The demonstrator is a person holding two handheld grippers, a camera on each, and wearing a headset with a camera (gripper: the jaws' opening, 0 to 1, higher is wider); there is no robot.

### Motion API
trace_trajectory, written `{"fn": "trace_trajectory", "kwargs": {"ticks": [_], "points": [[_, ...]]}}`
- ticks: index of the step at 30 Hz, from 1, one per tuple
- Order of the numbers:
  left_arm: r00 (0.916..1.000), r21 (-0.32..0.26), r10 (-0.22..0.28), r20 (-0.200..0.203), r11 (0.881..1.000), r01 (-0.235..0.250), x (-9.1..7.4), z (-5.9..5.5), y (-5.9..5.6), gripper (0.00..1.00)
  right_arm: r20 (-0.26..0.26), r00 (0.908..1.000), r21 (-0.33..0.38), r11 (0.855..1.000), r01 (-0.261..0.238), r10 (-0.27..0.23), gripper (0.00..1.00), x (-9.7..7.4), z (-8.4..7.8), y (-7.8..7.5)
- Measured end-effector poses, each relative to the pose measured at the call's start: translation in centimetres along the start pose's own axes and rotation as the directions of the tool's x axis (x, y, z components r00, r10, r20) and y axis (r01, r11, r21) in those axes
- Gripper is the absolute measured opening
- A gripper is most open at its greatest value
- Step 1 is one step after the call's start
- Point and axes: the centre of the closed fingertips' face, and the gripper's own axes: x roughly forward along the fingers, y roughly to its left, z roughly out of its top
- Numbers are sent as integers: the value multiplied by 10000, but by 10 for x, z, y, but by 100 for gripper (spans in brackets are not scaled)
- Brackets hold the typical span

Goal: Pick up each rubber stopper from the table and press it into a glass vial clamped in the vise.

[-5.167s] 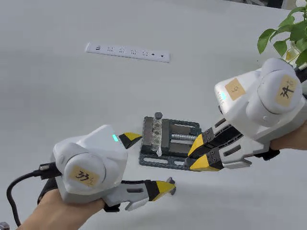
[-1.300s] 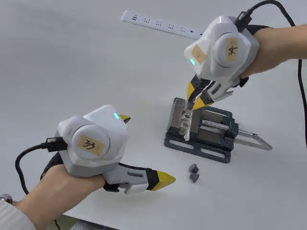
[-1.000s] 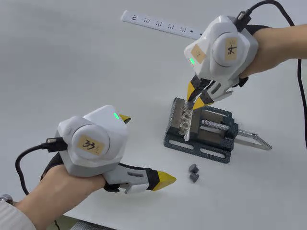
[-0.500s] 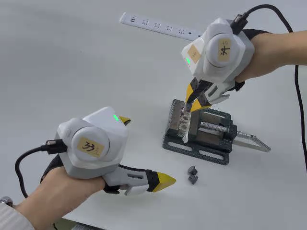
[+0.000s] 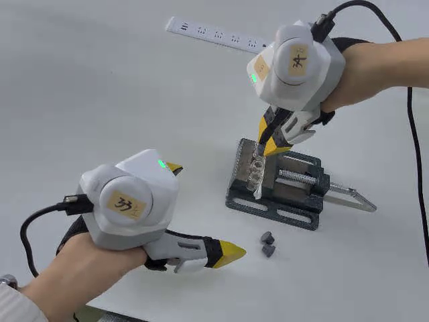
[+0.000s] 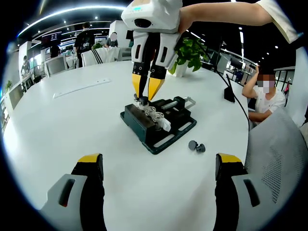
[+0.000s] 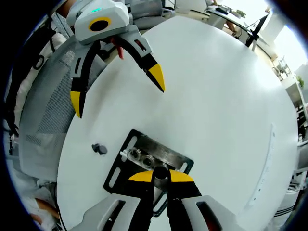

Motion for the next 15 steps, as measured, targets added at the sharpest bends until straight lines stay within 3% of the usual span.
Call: {"fn": "trace_trajectory", "kwargs": {"ticks": [15], "points": [[10000,-44,-26,5,10000,26,0,0,-4,96,19,10000,-889,9960,42,-41,6,-1,0,1]]}}
